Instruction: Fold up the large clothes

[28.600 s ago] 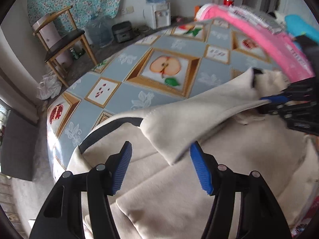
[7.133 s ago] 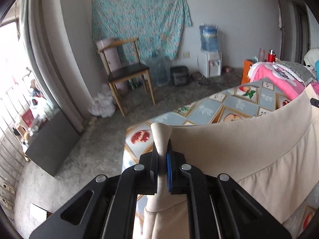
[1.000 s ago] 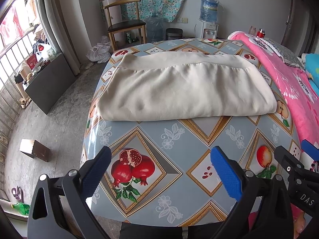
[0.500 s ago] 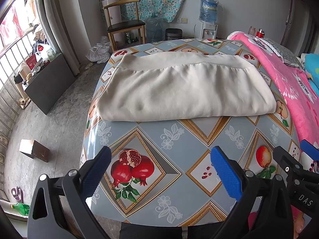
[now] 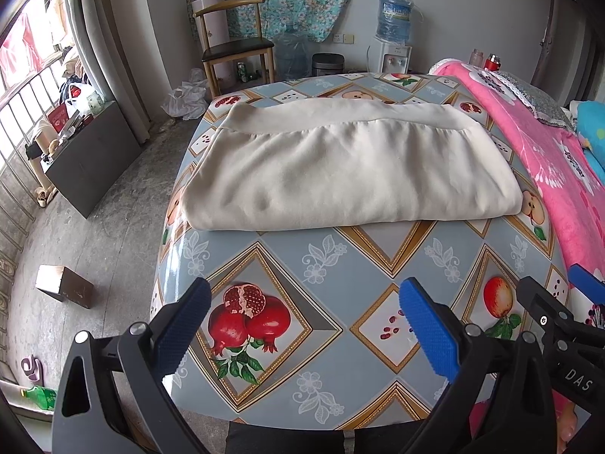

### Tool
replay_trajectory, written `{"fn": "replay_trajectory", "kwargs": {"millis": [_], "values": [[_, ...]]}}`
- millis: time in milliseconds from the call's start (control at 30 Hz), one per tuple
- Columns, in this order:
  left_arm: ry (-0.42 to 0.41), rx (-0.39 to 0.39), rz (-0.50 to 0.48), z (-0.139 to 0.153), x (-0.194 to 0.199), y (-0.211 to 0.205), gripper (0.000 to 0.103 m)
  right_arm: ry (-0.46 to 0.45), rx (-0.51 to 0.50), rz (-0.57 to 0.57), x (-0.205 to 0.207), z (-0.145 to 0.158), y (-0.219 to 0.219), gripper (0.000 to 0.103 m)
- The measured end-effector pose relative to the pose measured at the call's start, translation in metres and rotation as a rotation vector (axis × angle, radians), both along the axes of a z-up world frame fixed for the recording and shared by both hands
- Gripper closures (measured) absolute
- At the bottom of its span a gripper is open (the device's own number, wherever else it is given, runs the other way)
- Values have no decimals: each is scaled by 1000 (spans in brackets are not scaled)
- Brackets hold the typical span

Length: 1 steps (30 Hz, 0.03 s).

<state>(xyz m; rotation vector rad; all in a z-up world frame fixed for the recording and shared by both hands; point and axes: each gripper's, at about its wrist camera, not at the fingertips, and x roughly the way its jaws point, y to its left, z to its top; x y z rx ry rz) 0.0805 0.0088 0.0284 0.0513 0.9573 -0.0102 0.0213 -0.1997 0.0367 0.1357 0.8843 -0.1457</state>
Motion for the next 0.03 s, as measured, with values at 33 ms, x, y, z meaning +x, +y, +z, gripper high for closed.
{"fn": "replay_trajectory", "kwargs": {"millis": [33], "values": [[0, 0, 0, 0, 0, 0, 5, 0, 1, -1, 0, 0, 0, 7]]}}
